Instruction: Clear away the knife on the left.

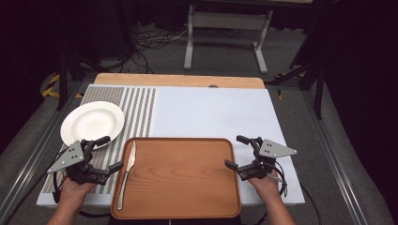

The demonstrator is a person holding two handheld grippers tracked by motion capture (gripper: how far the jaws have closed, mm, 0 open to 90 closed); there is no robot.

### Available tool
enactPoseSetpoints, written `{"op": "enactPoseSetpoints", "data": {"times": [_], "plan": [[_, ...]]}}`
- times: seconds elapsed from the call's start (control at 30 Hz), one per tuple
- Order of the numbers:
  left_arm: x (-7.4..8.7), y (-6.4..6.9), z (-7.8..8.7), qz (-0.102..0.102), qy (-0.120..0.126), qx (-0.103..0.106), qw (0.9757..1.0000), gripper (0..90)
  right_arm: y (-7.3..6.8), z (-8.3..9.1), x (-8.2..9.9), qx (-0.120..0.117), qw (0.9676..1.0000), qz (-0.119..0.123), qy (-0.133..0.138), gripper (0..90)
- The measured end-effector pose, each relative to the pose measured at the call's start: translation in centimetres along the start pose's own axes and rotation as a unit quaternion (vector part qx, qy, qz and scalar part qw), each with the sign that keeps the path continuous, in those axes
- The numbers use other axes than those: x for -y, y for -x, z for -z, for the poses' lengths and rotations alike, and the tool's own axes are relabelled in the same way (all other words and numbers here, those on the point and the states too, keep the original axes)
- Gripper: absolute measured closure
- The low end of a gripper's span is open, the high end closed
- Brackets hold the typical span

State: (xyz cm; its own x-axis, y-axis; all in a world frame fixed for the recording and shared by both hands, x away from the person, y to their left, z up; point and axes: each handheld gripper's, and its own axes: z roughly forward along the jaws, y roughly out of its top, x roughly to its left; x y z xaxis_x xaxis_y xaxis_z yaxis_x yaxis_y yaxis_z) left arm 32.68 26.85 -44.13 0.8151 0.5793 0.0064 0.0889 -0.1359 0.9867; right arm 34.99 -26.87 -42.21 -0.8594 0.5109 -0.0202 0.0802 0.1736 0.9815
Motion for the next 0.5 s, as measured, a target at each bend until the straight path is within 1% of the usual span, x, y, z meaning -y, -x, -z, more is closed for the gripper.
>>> {"op": "enactPoseSetpoints", "data": {"times": [0.07,0.1,0.17,0.2,0.23,0.27,0.3,0.33,0.37,0.4,0.47,0.5], "plan": [[0.6,-0.2,0.2,-0.001,-0.002,-0.01,1.0,2.4,0.1,0.1,0.1,0.004,1.0,0.001,-0.002,2.4],[1.0,-0.3,0.2,0.006,-0.006,-0.011,0.9999,2.4,0.1,0.1,0.2,0.006,1.0,0.001,-0.003,2.5],[1.5,-0.5,0.3,0.006,-0.023,-0.011,0.9997,2.4,0.2,0.1,0.4,0.011,0.9999,0.002,-0.007,2.5],[1.7,-0.5,0.2,0.0,-0.038,-0.012,0.9992,2.5,0.3,0.1,0.5,0.012,0.9999,0.0,-0.009,2.5],[1.9,-0.6,0.1,-0.001,-0.044,-0.012,0.999,2.4,0.3,0.1,0.6,0.013,0.9998,-0.001,-0.012,2.5],[2.1,-0.7,0.0,0.0,-0.044,-0.011,0.999,2.4,0.3,0.1,0.7,0.015,0.9998,-0.001,-0.013,2.4],[2.2,-0.7,0.0,0.006,-0.048,-0.01,0.9988,2.2,0.3,0.0,0.8,0.015,0.9998,-0.001,-0.015,2.5],[2.2,-0.8,-0.1,0.003,-0.048,-0.013,0.9988,2.1,0.3,0.0,0.8,0.015,0.9997,-0.001,-0.017,2.5],[2.2,-0.8,-0.1,0.004,-0.049,-0.012,0.9987,2.0,0.3,0.0,0.8,0.015,0.9997,-0.001,-0.017,2.5],[2.1,-0.8,-0.1,0.01,-0.046,-0.01,0.9988,1.7,0.3,0.0,0.8,0.016,0.9997,-0.001,-0.018,2.4],[2.1,-0.9,0.0,0.011,-0.044,-0.01,0.9989,1.6,0.3,0.0,0.9,0.017,0.9997,-0.001,-0.019,2.5],[2.1,-0.9,0.0,0.017,-0.038,-0.008,0.9991,1.6,0.3,-0.1,0.9,0.017,0.9997,-0.001,-0.019,2.4]]}}
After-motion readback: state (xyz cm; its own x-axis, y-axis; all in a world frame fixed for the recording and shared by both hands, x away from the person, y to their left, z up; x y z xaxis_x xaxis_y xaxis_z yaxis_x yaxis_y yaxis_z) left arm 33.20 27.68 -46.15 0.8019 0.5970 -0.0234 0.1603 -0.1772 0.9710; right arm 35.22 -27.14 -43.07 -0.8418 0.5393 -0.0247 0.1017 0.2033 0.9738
